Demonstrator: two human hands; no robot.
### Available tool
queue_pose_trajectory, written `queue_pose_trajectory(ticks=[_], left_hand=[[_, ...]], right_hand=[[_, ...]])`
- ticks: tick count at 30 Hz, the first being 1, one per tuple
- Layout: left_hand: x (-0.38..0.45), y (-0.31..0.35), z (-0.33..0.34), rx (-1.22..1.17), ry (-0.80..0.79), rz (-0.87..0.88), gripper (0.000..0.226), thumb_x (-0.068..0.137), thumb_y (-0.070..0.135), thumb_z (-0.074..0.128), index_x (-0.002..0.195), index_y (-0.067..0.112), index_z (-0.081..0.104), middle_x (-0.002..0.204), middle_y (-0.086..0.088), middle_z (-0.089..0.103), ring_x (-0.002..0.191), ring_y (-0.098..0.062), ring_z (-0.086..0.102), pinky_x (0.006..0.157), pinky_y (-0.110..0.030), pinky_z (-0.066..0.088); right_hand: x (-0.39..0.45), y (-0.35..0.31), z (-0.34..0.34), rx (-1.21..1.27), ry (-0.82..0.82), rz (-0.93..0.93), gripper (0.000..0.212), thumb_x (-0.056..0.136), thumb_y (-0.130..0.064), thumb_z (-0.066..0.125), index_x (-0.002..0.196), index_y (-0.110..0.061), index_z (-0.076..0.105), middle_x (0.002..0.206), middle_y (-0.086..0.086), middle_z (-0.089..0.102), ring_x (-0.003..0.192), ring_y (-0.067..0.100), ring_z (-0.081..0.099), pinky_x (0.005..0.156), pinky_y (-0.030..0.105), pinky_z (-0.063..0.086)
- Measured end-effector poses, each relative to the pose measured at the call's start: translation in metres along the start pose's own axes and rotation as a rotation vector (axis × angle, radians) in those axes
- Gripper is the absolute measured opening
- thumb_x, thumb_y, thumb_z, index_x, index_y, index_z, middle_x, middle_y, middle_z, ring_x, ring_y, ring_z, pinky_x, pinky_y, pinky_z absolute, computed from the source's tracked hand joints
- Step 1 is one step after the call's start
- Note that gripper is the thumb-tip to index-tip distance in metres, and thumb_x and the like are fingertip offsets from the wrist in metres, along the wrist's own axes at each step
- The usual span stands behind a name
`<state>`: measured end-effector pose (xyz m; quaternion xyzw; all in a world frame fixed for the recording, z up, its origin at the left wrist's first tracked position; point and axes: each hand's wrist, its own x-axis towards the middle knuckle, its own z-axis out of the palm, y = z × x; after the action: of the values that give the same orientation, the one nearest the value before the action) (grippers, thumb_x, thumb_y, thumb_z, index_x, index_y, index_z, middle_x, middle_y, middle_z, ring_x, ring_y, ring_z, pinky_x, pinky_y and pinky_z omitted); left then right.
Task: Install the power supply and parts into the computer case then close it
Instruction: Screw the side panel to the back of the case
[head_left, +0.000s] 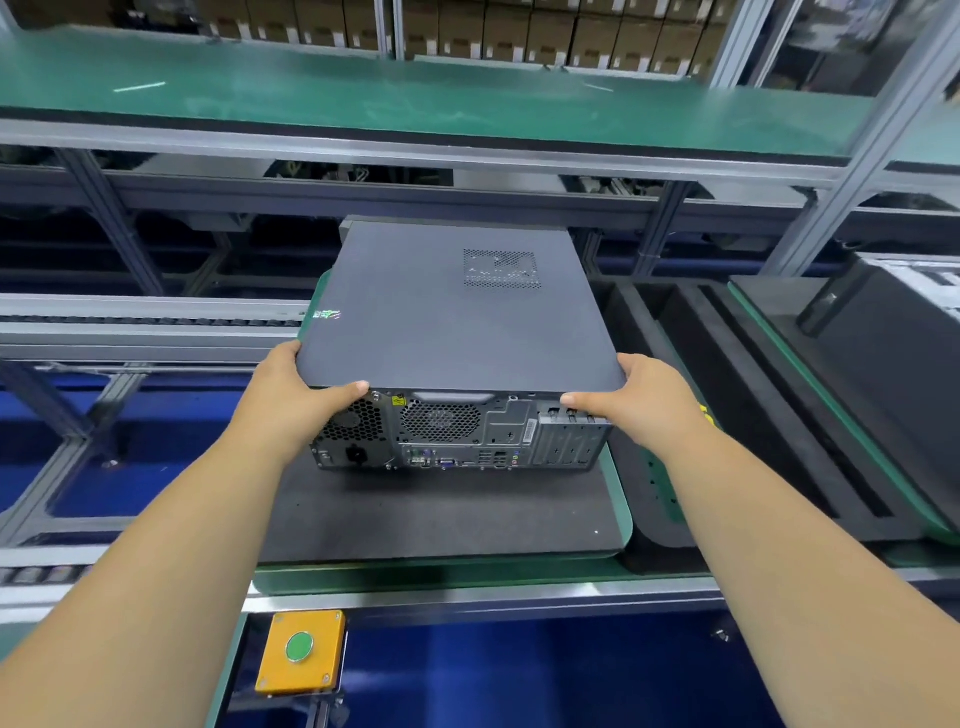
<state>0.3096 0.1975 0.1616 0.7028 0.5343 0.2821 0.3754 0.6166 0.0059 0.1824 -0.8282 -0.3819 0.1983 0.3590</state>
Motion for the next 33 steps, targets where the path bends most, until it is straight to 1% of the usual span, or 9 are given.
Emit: queue_pose_trajectory(ticks=[2,6,9,11,14,21,25,29,33], left_hand=[[-0.002,0.011,0.004,0.076,0.021,0.011,0.064,0.068,0.039,0.074,0.125,0.027,0.048,0.121,0.003,0.054,0.11,-0.021,0.053,0.074,-0.034,0.045],[-0.002,0.036,0.02,0.284,0.082,0.188,0.081,0.076,0.027,0.064,0.148,0.026,0.027,0.151,0.0,0.029,0.14,-0.022,0.021,0.11,-0.045,0.032],[-0.002,0.056,0.041,0.218,-0.017,0.293,0.073,0.082,0.022,0.063,0.148,0.025,0.032,0.151,0.002,0.031,0.14,-0.018,0.025,0.111,-0.04,0.031],[-0.005,0.07,0.058,0.197,-0.076,0.384,0.065,0.084,0.02,0.063,0.144,0.024,0.039,0.148,0.003,0.036,0.138,-0.015,0.03,0.109,-0.033,0.031],[-0.014,0.089,0.081,0.175,-0.133,0.509,0.057,0.086,0.019,0.062,0.139,0.026,0.047,0.146,0.007,0.038,0.133,-0.01,0.035,0.101,-0.028,0.036],[-0.037,0.134,0.134,0.183,-0.251,0.623,0.051,0.09,0.026,0.059,0.138,0.035,0.046,0.146,0.017,0.034,0.132,-0.01,0.038,0.102,-0.04,0.043],[-0.049,0.155,0.171,0.181,-0.254,0.637,0.048,0.09,0.022,0.059,0.135,0.033,0.05,0.143,0.017,0.038,0.135,-0.004,0.032,0.108,-0.035,0.037],[-0.063,0.175,0.208,0.255,-0.268,0.681,0.046,0.09,0.024,0.059,0.135,0.032,0.051,0.143,0.016,0.039,0.135,-0.005,0.033,0.111,-0.03,0.033],[-0.077,0.193,0.244,0.311,-0.277,0.727,0.047,0.091,0.025,0.058,0.137,0.03,0.05,0.144,0.014,0.038,0.135,-0.007,0.033,0.108,-0.025,0.03]], right_hand=[[-0.001,-0.002,-0.002,0.001,-0.012,0.012,0.046,0.066,-0.044,0.087,0.105,-0.037,0.065,0.093,-0.024,0.068,0.083,-0.007,0.063,0.061,0.011,0.041],[0.0,0.0,-0.006,-0.022,-0.05,0.043,0.057,0.068,-0.043,0.086,0.119,-0.032,0.062,0.108,-0.015,0.068,0.096,0.005,0.063,0.072,0.017,0.046],[0.001,0.01,-0.012,-0.018,-0.086,0.063,0.067,0.072,-0.034,0.087,0.132,-0.025,0.058,0.124,-0.01,0.066,0.108,0.011,0.063,0.095,0.031,0.049],[0.0,0.022,-0.019,-0.034,-0.066,0.1,0.069,0.074,-0.032,0.085,0.135,-0.023,0.055,0.127,-0.009,0.063,0.11,0.013,0.062,0.098,0.033,0.048],[-0.001,0.045,-0.035,-0.084,0.025,0.155,0.058,0.081,-0.038,0.078,0.133,-0.025,0.056,0.124,-0.01,0.062,0.107,0.013,0.062,0.094,0.035,0.05],[0.014,0.114,-0.08,-0.093,0.137,0.257,0.022,0.086,-0.032,0.072,0.106,-0.025,0.066,0.104,-0.009,0.068,0.09,0.016,0.067,0.086,0.04,0.055],[0.031,0.144,-0.092,-0.123,0.127,0.276,0.01,0.087,-0.032,0.069,0.092,-0.028,0.062,0.093,-0.009,0.069,0.076,0.012,0.068,0.058,0.027,0.044],[0.047,0.168,-0.099,-0.206,0.092,0.263,0.015,0.087,-0.035,0.068,0.088,-0.029,0.055,0.084,-0.011,0.063,0.062,0.002,0.061,0.05,0.024,0.036],[0.058,0.189,-0.098,-0.279,0.009,0.249,0.033,0.084,-0.04,0.073,0.101,-0.023,0.05,0.091,-0.006,0.055,0.072,0.011,0.06,0.054,0.029,0.039]])
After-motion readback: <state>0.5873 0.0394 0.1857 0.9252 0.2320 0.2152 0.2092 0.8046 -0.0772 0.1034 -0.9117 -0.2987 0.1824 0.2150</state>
